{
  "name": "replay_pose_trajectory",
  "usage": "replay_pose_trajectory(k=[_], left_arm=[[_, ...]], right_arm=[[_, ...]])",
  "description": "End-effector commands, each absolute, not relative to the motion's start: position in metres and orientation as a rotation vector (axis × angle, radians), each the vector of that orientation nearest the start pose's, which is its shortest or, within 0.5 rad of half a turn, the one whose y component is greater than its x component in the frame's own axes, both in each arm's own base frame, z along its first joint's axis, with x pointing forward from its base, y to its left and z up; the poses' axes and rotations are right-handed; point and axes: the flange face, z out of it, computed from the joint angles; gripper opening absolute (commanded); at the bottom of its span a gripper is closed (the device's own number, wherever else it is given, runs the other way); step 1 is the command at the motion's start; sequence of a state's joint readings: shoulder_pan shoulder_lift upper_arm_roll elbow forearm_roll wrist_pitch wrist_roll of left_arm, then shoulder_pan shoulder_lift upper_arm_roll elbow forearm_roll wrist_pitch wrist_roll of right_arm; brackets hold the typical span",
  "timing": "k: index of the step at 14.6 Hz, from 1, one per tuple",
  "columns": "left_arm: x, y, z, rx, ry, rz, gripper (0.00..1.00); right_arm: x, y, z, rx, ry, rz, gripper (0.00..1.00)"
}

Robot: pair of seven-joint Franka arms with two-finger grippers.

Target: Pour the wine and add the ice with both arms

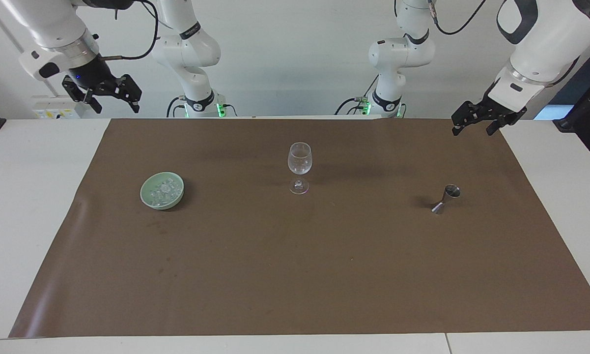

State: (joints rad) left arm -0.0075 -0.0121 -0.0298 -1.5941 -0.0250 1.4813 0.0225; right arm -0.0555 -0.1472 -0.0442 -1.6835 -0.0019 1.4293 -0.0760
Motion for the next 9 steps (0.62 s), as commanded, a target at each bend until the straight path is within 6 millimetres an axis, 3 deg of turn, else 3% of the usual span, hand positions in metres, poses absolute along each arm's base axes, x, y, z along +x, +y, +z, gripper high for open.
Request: replay_pose_trajectory(k=[1, 9], left_arm=[[0.5357, -0.0212, 0.6138, -3.146, 0.073, 0.145, 1.00], [0.5357, -0.0212, 0.6138, -3.146, 0.073, 0.145, 1.00]], right_arm=[[0.4888, -0.0459, 0.6390, -3.108, -0.001, 0.135, 1.00], [0.4864, -0.0523, 0.6375, -3.104, 0.013, 0.153, 1.00]])
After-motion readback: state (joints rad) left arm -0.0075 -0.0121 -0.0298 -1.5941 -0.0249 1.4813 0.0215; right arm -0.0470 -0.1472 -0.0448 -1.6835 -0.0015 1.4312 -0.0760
